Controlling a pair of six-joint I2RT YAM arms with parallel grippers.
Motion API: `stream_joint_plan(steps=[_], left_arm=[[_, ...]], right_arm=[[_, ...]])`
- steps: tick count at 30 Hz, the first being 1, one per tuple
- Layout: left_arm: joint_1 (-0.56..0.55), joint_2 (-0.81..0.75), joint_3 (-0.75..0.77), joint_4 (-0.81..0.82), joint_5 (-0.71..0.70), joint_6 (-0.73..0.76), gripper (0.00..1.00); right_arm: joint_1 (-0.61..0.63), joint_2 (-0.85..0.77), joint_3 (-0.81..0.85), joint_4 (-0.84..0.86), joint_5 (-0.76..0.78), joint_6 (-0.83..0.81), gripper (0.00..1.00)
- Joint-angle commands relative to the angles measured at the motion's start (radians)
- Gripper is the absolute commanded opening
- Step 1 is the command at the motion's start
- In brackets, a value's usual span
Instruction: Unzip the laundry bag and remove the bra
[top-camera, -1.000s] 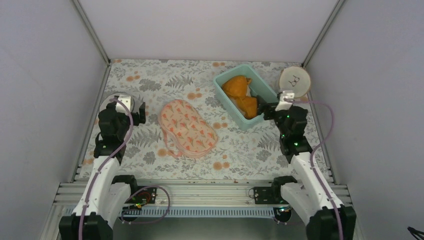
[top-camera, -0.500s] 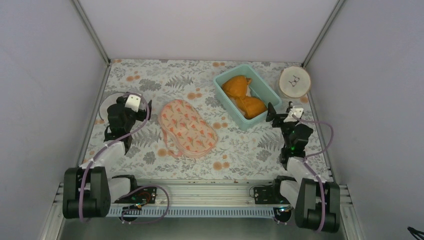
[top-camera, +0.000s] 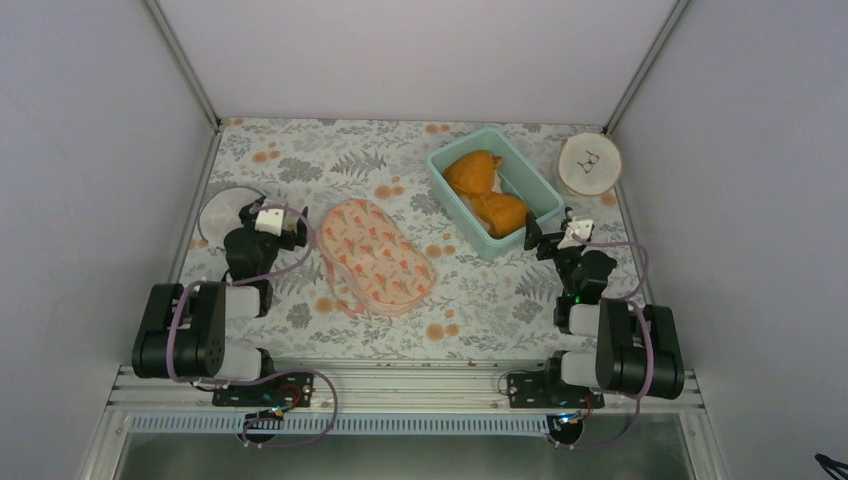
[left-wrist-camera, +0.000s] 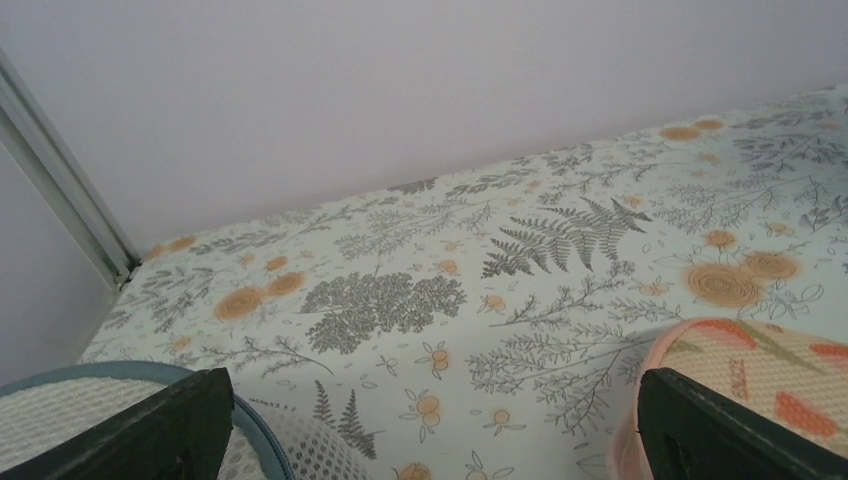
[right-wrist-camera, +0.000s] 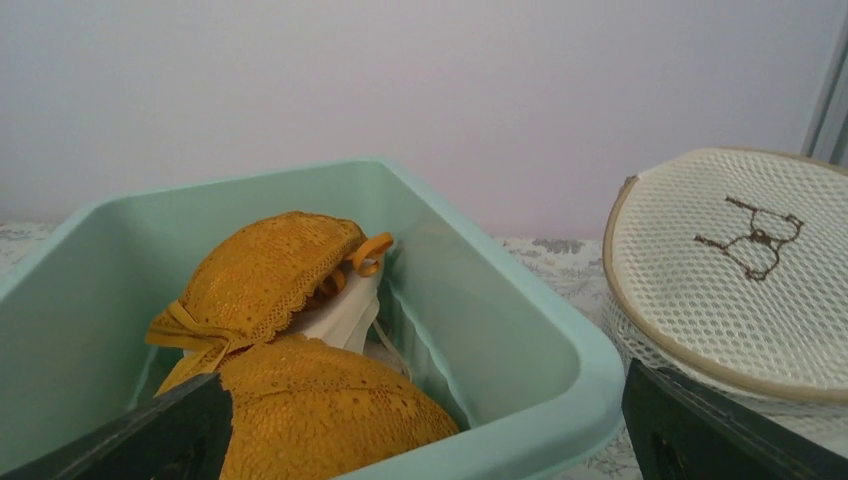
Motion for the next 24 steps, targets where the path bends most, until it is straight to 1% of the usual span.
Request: stream_joint_plan(steps=[1,5,7,9,10,13,24], left_arm=[[-0.003,0.095,-0.066,0.290,0.018,-0.023,1.00],[-0.004,0.192,-0.106,0.458,0.039,-0.019,1.00],[-0.004,0.163,-0.103,0.401,0.061,-0.006,1.00],[-0.005,0.172,-0.100,0.409,0.089,0.005,1.00],[-0.005,0.182,-0.093,0.419,0.094,0.003,1.00],[-0.003,0.174,-0.064,0.349,0.090,0.002,1.00],[-0.003,0.177,-0.064,0.355,0.082,-0.003,1.00]], right_arm=[[0.016,0.075,-0.020,0.196,-0.029,-0.046,1.00],[0.029,0.123,-0.016,0.226,-0.032,-0.064,1.00],[0.031,0.151,-0.016,0.249,-0.028,-0.063,1.00],[0.031,0.187,-0.018,0.302,-0.030,-0.053,1.00],[0.031,0.186,-0.015,0.289,-0.030,-0.054,1.00],[0.031,0.178,-0.005,0.258,-0.020,-0.056,1.00],[0.031,0.182,0.012,0.235,-0.006,-0.048,1.00]])
